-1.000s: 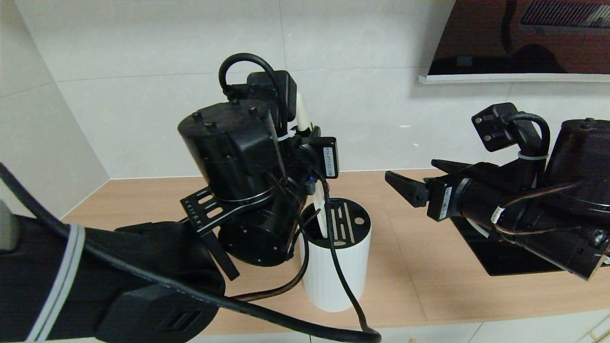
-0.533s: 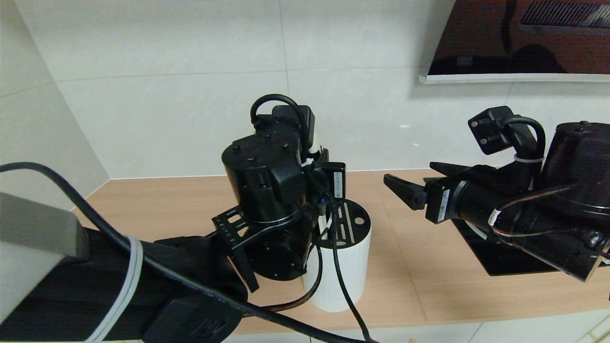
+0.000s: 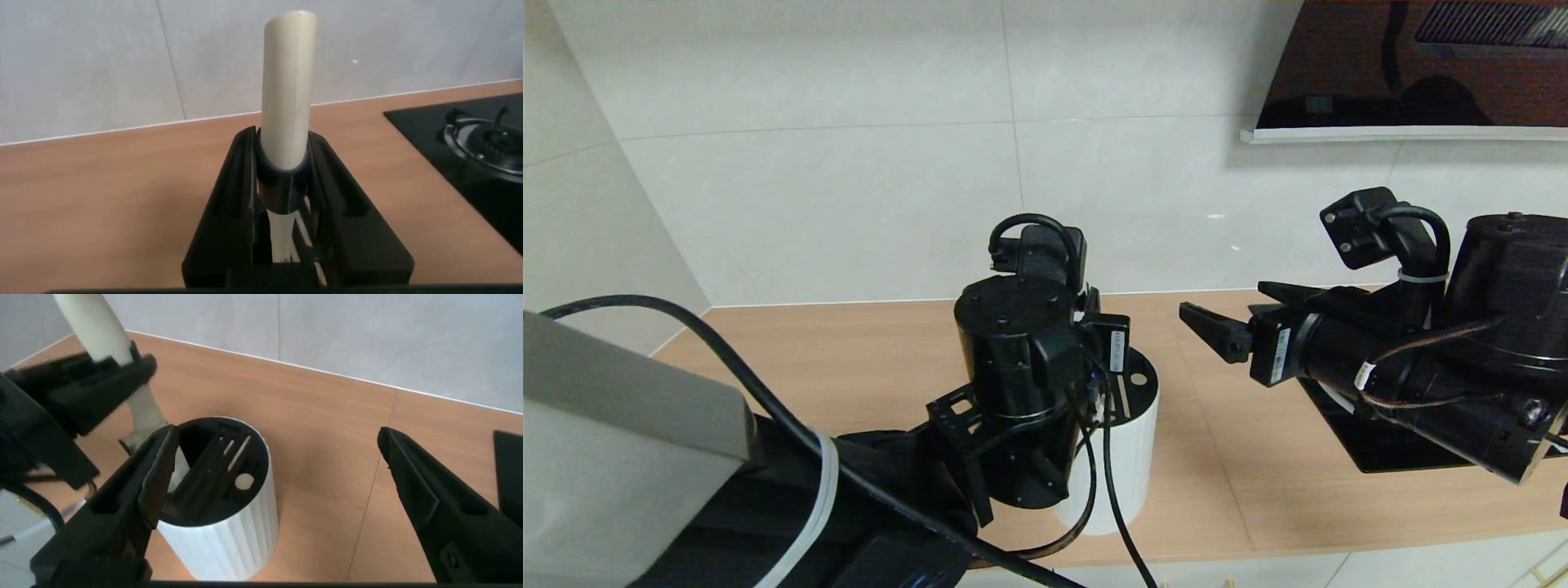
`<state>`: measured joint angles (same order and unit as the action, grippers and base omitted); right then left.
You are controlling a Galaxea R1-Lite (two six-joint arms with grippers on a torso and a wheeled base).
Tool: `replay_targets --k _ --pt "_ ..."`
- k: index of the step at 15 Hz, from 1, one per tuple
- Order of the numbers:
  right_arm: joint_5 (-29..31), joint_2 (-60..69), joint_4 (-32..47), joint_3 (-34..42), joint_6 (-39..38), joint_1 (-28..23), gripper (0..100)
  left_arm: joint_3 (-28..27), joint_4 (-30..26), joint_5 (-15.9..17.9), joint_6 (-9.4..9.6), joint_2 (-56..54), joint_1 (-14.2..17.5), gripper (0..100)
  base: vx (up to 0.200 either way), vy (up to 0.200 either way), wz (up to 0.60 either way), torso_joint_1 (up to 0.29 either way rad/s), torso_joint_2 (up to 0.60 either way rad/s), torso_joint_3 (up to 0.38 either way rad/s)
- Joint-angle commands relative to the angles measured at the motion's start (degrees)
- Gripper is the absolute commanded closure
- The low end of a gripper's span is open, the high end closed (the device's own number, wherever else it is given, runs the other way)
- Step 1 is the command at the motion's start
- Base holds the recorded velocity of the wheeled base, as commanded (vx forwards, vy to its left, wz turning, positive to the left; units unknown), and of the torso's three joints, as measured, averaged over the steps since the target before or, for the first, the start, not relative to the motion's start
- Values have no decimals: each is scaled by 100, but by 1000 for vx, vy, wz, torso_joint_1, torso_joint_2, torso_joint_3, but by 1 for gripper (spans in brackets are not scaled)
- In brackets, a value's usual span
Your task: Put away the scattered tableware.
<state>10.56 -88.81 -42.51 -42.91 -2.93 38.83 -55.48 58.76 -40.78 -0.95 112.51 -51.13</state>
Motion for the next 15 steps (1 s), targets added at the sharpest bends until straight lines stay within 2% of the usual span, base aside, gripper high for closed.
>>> replay_targets --k 1,15 --pt "-1 -22 -3 11 3 11 0 2 13 -44 -2 175 -20 100 0 0 0 0 0 0" --pt "-1 -102 -3 20 3 11 0 213 -22 -62 -10 351 -29 100 0 0 0 0 0 0"
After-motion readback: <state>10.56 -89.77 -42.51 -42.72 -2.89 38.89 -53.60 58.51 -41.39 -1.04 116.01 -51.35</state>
